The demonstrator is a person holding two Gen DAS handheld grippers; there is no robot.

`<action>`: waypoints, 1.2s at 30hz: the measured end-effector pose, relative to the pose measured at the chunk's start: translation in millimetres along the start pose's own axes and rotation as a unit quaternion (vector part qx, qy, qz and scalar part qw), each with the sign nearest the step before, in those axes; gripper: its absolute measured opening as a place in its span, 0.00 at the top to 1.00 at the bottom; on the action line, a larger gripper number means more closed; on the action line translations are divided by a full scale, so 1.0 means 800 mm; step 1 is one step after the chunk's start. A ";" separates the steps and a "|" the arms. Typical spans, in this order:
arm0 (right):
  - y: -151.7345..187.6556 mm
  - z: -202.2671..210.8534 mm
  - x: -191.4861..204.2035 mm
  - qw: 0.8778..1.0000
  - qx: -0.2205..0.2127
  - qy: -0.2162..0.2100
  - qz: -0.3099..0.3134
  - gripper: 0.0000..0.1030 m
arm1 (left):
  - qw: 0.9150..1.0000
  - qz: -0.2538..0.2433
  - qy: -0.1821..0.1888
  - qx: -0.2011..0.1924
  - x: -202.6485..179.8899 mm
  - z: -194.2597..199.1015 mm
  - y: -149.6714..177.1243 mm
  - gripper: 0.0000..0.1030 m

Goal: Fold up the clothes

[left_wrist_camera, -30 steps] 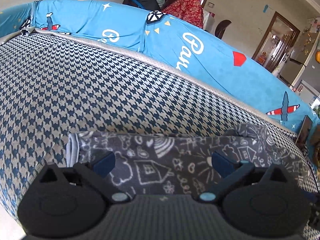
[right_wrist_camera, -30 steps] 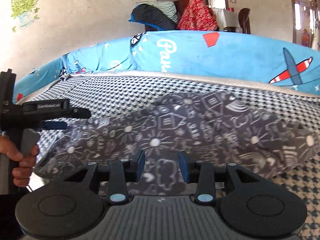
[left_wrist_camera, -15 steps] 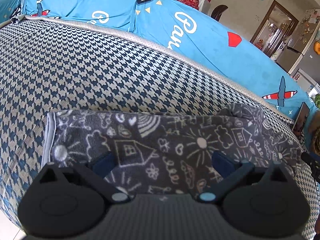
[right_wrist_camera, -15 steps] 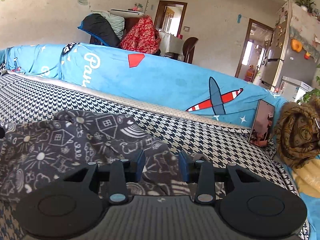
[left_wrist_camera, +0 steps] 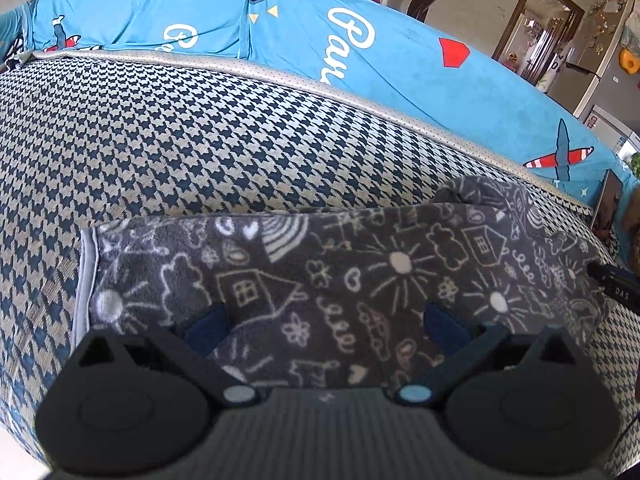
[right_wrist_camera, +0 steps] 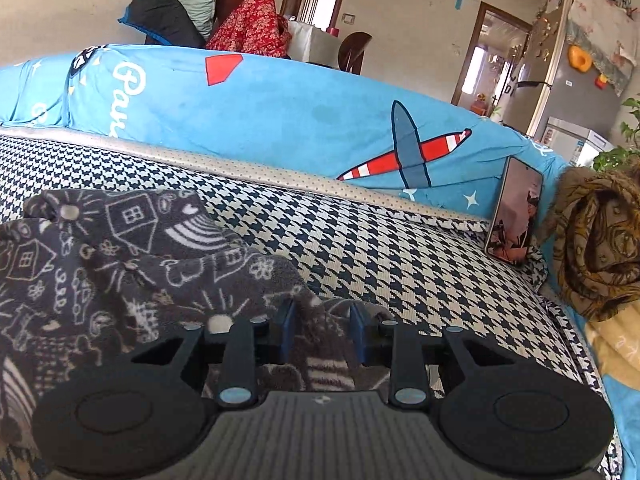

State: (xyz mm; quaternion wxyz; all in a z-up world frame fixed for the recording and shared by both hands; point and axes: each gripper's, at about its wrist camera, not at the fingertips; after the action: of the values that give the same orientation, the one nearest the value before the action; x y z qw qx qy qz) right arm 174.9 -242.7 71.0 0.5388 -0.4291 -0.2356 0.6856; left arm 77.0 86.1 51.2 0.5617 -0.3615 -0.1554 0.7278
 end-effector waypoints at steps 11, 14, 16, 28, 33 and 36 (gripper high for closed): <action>-0.002 -0.025 0.006 1.000 0.022 0.020 0.009 0.66 | 0.997 -0.071 -0.024 0.023 -0.013 -0.009 0.016 0.00; -0.008 -0.013 -0.001 1.000 0.018 0.019 -0.011 0.66 | 0.996 -0.081 -0.031 0.025 -0.016 -0.009 0.019 0.00; -0.012 -0.004 -0.005 0.999 0.015 0.019 -0.025 0.66 | 0.997 -0.072 -0.028 0.020 -0.014 -0.006 0.019 0.00; -0.037 0.017 0.028 0.992 -0.008 -0.095 -0.079 0.66 | 1.000 -0.012 -0.009 -0.012 -0.006 0.002 0.005 0.00; -0.044 0.001 0.057 0.985 0.018 -0.139 -0.105 0.66 | 1.000 -0.021 -0.014 -0.008 -0.009 -0.001 0.007 0.00; -0.048 -0.007 0.066 0.979 0.028 -0.158 -0.129 0.66 | 0.999 -0.040 -0.020 -0.004 -0.013 -0.002 0.011 0.00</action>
State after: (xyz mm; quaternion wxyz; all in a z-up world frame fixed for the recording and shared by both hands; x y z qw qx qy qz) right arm 198.0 -181.8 80.4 0.5902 -0.2662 -0.3522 0.6759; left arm 73.3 73.5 48.3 0.5857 -0.3428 -0.1837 0.7111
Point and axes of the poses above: each gripper's, at about its wrist camera, not at the fingertips, and z roughly against the way its jaws point, x to its left, y to its underside, and after that the axes turned 8 degrees about y, right-handed
